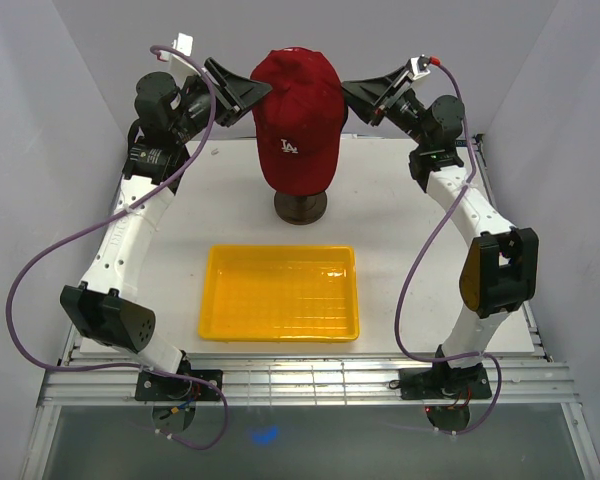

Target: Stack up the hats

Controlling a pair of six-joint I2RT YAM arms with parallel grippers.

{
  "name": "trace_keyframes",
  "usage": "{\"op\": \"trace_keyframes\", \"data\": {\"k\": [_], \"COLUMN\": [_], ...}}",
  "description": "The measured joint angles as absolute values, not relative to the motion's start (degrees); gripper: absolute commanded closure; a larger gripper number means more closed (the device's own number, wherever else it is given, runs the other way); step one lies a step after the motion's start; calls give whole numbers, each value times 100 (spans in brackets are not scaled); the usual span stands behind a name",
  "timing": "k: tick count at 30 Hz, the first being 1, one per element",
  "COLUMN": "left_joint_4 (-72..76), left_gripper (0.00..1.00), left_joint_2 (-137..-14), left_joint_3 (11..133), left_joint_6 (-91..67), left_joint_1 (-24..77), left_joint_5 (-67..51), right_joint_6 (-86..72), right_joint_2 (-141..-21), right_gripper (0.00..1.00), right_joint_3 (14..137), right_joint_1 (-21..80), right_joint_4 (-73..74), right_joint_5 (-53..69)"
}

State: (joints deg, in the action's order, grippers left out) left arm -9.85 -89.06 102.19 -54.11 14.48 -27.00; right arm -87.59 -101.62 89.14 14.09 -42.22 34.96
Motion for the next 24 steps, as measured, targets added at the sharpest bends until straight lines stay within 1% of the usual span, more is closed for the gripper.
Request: {"op": "trace_keyframes", "data": {"k": [9,12,16,19,24], "left_joint_4": [-982,-980,-980,-980,-980], "left_gripper": [46,46,46,46,46], "left_joint_2": [-8923,-8923,-8932,-8938,-8938], "left_joint_3": [10219,10219,10219,10217,10217], "left_joint_6": [-5413,-5413,-5428,-5430,-5430], "left_joint_1": [1448,1448,1448,1448,1448], "left_joint_5": [-2703,-2703,-2703,-2703,-2703], "right_joint_6": [-8943,-8962,-8982,-8982,-8932], "right_joint_2": [-10160,-10160,-10160,-10160,-10160], "right_gripper": [59,63,76,83,88], "right_joint_3": [8777,8739,8731,8731,8731], "right_joint_1": [1441,1444,1444,1444,1444], "right_joint_4": [-4556,-4606,-4657,-4648,-4595], "right_joint_5": [3494,3494,3489,3476,3444]}}
